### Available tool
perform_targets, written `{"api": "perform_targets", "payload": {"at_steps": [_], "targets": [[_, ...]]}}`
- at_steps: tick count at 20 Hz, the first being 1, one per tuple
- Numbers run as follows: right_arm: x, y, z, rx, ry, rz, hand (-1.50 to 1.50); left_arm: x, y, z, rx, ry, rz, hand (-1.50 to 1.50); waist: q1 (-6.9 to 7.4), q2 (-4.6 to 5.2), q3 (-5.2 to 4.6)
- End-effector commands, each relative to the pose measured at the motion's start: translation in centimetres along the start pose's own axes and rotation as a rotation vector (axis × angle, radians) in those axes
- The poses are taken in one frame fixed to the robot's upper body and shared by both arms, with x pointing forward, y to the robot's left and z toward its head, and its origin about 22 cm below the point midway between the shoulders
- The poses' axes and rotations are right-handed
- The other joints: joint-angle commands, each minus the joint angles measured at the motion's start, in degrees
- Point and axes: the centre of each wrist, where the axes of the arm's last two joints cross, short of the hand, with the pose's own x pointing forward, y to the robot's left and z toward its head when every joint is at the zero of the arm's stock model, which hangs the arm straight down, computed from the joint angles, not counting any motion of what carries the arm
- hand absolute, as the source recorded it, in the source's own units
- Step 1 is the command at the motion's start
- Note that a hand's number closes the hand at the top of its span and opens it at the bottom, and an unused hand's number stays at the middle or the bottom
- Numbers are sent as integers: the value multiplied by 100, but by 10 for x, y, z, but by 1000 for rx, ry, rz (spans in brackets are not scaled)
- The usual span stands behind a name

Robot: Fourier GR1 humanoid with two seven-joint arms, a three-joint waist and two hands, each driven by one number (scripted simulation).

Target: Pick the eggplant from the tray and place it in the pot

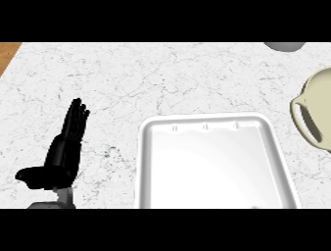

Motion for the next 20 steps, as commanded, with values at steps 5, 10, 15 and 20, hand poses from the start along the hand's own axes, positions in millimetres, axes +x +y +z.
{"api": "perform_targets", "payload": {"at_steps": [5,10,15,20], "targets": [[-30,36,1,158,43,-115,-150,8,4,-9,-9,8,-8,0,30,15,11],[-16,33,-3,-23,-39,-469,-150,4,-6,2,-4,3,12,0,-50,-34,15],[-49,-7,-8,-200,-68,-796,-150,8,0,4,10,3,6,0,-51,-21,23],[-69,-30,-11,-223,19,-936,-150,1,0,-5,-10,-13,4,0,-4,17,11]]}}
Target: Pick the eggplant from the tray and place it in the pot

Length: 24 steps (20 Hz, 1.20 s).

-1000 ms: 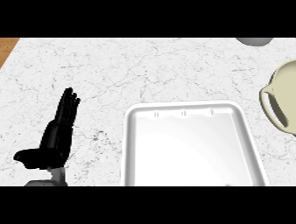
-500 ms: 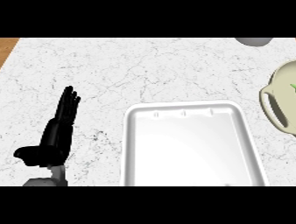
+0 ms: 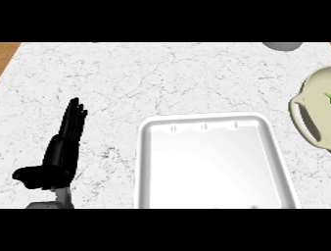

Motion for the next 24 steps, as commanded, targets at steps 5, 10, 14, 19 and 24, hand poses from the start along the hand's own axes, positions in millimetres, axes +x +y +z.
{"api": "perform_targets", "payload": {"at_steps": [5,10,14,19,24], "targets": [[-32,-55,16,-128,-2,-142,-150,1,-8,-9,-3,-6,1,0,53,46,9],[-42,-97,28,-131,-59,-145,-150,6,-2,0,-8,6,17,0,64,25,12],[-47,-105,34,-146,-55,-141,-150,15,-15,0,3,-11,24,0,106,32,20],[-49,-133,42,-176,-39,-136,-150,2,-11,-5,-11,-23,2,0,94,44,23],[-65,-149,60,-273,-56,-216,-150,3,-4,-9,3,-10,8,0,21,46,37]]}}
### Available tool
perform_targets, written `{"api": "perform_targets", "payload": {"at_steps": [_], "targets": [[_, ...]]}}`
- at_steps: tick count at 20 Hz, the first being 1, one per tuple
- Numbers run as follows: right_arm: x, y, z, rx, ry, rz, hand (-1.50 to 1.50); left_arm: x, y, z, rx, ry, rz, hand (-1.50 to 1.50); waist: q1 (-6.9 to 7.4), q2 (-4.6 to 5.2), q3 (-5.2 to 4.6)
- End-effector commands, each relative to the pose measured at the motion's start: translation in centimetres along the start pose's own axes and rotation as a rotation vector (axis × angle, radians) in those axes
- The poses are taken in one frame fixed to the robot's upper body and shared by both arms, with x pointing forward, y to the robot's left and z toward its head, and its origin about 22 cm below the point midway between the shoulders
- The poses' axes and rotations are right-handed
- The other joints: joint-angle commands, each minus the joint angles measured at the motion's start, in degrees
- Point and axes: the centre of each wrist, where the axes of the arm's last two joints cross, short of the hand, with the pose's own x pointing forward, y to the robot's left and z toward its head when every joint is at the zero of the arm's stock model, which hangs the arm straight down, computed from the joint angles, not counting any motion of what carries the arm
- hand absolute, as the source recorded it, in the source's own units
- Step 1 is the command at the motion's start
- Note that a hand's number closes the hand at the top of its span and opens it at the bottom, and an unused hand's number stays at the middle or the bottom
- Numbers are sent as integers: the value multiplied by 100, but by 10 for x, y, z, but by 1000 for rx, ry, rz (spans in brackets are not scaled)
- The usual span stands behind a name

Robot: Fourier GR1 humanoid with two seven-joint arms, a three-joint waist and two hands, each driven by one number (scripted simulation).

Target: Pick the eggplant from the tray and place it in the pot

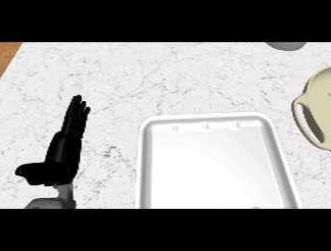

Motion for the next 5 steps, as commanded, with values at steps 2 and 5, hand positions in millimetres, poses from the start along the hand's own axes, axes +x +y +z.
{"api": "perform_targets", "payload": {"at_steps": [2,5], "targets": [[8,-23,0,-86,5,-41,-150,2,-13,-1,2,-9,-5,0,4,0,9],[-6,-27,13,-122,14,-33,-150,4,5,-6,2,-12,-4,0,1,14,17]]}}
